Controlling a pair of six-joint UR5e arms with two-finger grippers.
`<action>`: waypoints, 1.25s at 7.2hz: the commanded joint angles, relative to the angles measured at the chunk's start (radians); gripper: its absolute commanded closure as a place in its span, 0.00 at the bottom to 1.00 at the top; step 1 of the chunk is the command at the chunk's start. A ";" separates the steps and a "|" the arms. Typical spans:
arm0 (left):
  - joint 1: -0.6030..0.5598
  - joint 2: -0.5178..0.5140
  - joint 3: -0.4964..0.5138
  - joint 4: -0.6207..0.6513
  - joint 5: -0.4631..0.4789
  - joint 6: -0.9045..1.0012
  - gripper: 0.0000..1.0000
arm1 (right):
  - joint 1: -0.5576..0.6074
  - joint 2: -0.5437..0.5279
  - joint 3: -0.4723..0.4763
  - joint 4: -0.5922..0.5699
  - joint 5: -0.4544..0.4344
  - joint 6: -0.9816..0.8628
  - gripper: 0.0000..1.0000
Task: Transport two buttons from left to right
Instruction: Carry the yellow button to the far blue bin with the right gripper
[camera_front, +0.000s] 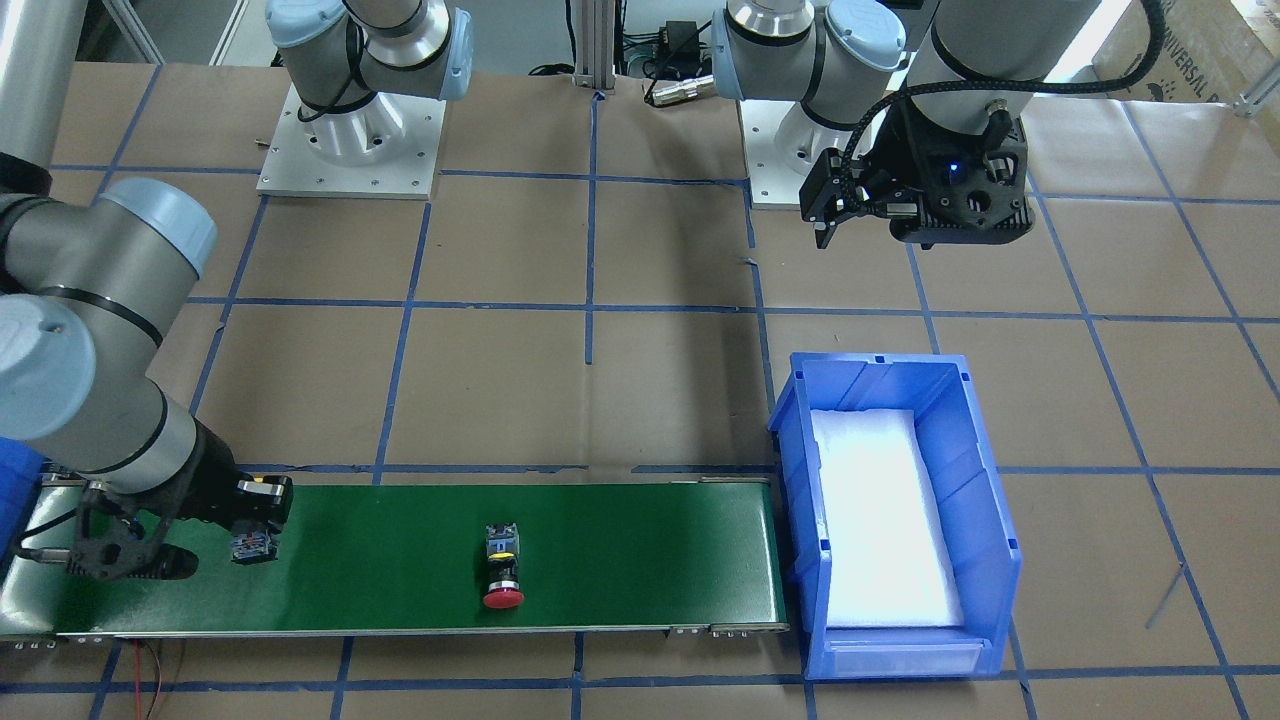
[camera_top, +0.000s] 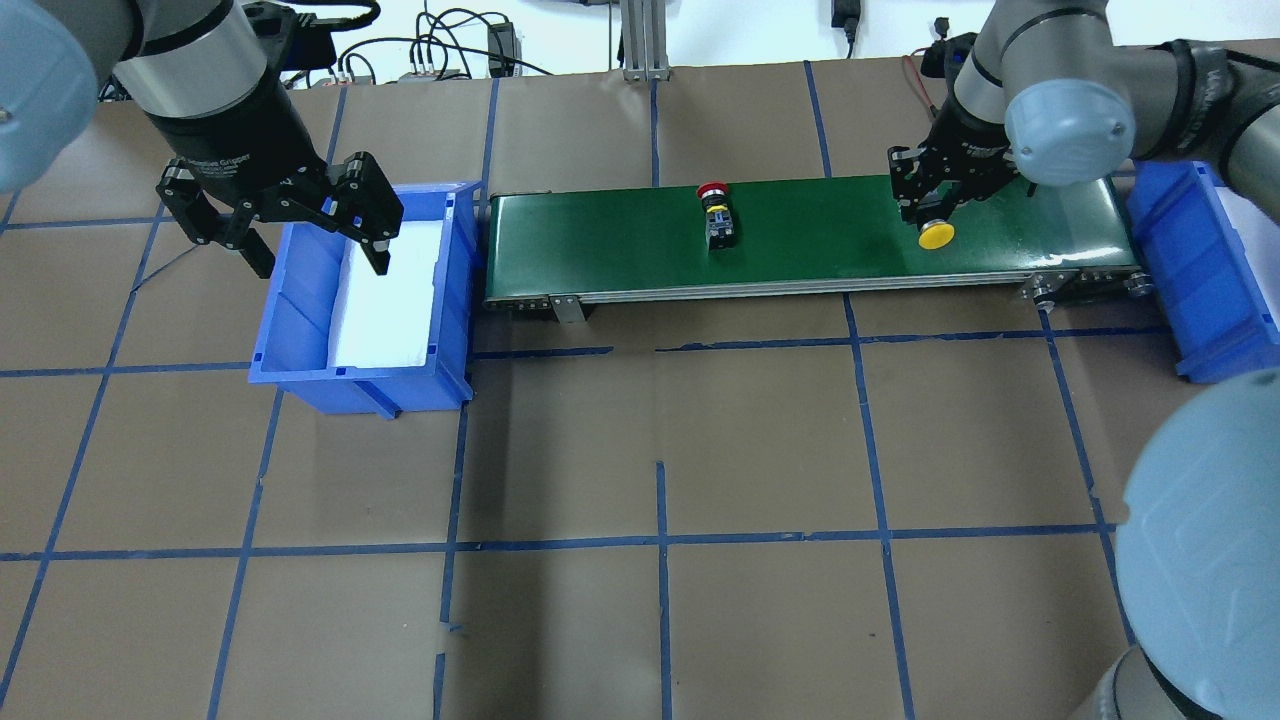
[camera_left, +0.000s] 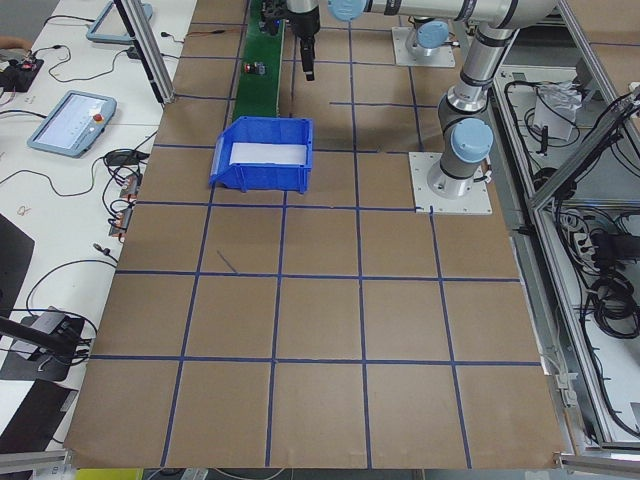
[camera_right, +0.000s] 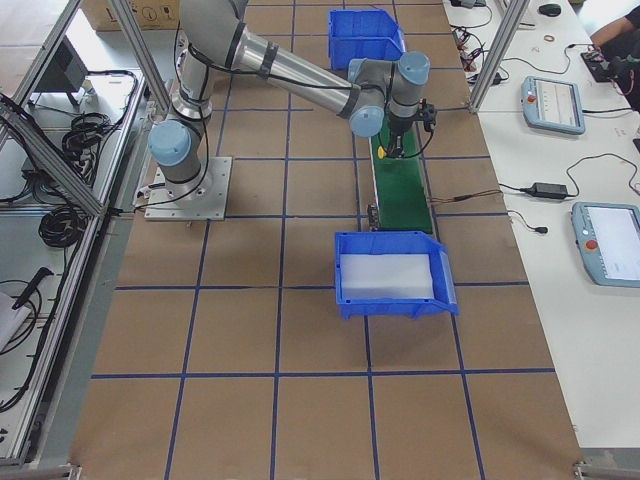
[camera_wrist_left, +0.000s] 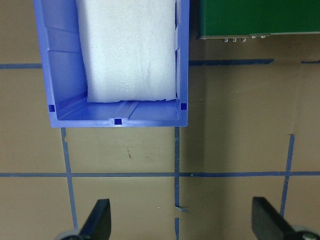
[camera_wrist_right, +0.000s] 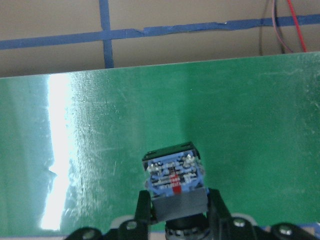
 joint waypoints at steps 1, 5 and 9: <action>0.007 0.000 0.001 0.000 -0.002 0.006 0.00 | -0.041 -0.084 -0.102 0.190 -0.019 -0.096 0.97; 0.007 0.000 0.001 0.000 -0.005 0.004 0.00 | -0.432 -0.084 -0.201 0.226 -0.059 -0.688 0.97; 0.007 0.000 0.001 0.000 -0.005 0.004 0.00 | -0.522 0.166 -0.298 0.111 -0.044 -0.827 0.97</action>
